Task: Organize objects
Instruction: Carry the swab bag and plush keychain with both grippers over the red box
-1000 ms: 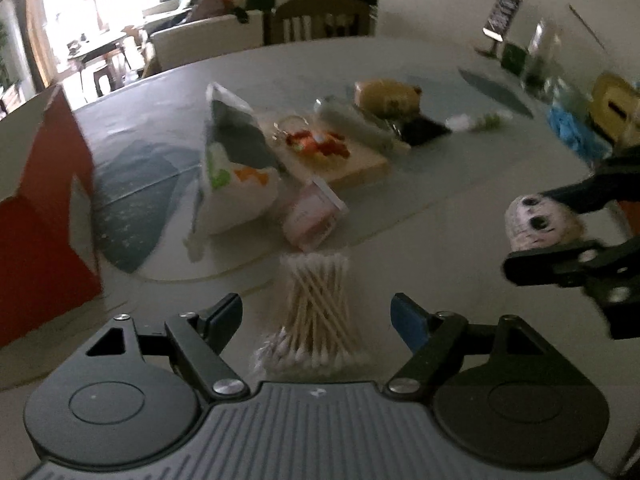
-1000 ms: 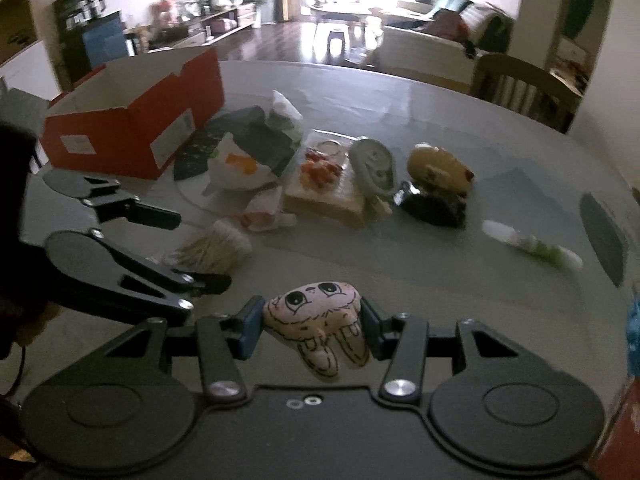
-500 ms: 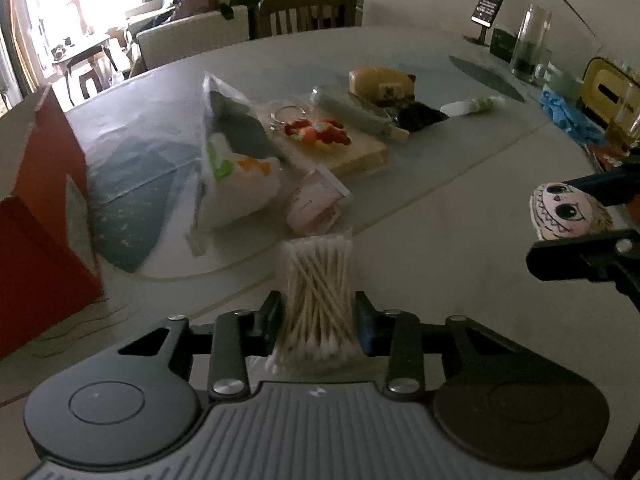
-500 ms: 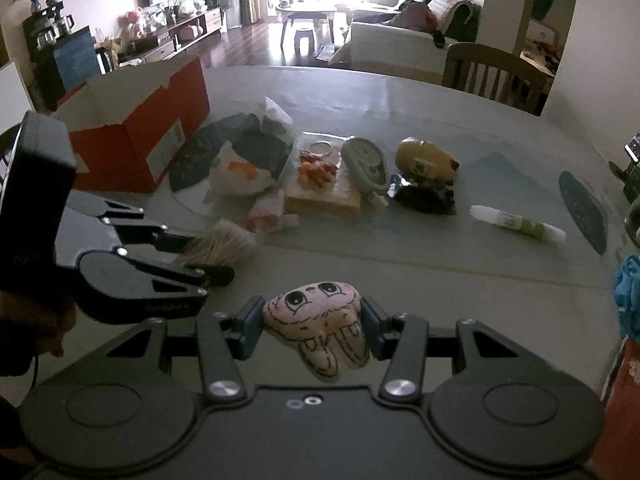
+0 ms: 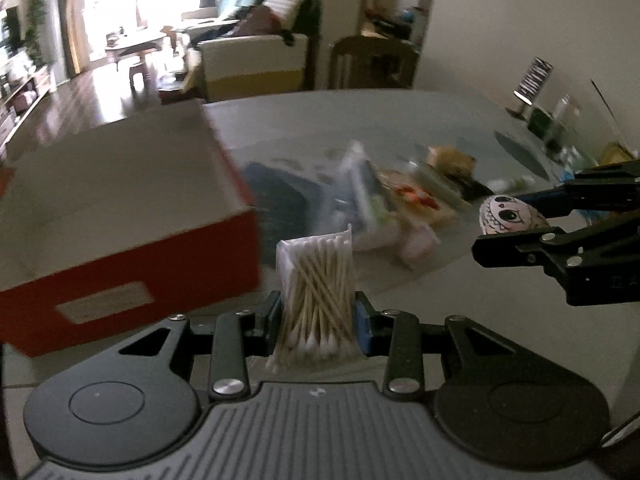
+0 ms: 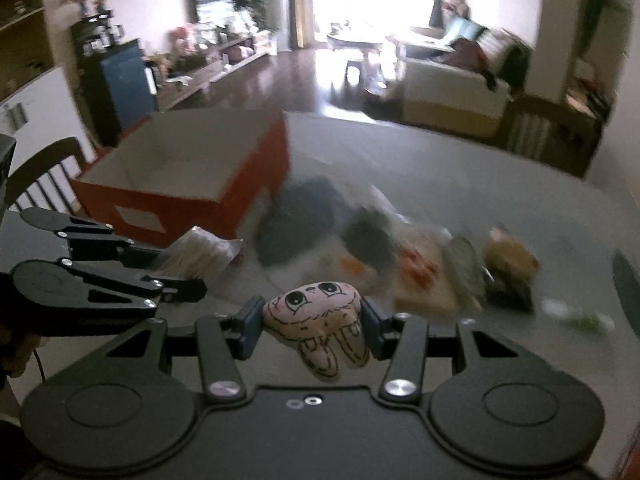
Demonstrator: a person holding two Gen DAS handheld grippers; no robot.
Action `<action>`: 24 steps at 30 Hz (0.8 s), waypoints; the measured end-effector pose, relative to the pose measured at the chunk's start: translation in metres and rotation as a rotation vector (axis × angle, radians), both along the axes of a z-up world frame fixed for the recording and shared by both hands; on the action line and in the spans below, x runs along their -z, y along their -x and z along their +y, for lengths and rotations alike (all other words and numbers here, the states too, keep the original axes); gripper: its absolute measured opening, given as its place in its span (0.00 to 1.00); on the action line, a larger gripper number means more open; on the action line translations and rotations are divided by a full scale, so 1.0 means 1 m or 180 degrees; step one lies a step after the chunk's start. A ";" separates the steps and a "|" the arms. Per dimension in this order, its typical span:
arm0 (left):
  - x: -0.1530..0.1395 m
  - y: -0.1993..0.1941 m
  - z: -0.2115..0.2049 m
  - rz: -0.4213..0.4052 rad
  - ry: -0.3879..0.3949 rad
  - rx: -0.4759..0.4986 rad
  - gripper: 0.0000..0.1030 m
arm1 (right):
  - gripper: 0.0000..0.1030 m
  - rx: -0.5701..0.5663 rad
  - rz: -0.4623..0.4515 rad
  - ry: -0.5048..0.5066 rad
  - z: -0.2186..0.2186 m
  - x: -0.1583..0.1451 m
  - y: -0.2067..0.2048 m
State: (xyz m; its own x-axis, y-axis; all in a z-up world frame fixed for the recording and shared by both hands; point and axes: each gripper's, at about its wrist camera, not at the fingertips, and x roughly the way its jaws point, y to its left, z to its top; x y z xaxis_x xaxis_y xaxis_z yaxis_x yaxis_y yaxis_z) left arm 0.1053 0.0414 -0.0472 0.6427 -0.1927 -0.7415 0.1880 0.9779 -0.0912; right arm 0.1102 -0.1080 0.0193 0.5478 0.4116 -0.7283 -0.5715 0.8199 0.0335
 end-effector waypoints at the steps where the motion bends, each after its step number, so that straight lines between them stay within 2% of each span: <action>1: -0.004 0.001 0.008 -0.0016 -0.0002 -0.0040 0.34 | 0.48 -0.0060 -0.0034 -0.0001 0.010 -0.003 -0.001; 9: -0.030 0.004 0.072 -0.0169 -0.0025 -0.0288 0.34 | 0.48 -0.0423 -0.0193 0.0007 0.083 -0.019 -0.018; 16: -0.043 -0.016 0.119 -0.0206 -0.0163 -0.0412 0.34 | 0.48 -0.0573 -0.0260 0.0045 0.139 -0.024 -0.043; 24: -0.035 -0.062 0.161 -0.0001 -0.0444 -0.0396 0.34 | 0.48 -0.0609 -0.0189 0.0196 0.190 -0.005 -0.080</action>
State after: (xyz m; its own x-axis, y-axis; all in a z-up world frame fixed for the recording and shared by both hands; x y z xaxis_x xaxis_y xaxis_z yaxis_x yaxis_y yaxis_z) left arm 0.1675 0.2029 -0.0120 0.6554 -0.0071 -0.7552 0.0647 0.9968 0.0468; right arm 0.1900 0.0823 0.0246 0.5066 0.4680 -0.7241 -0.7165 0.6956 -0.0516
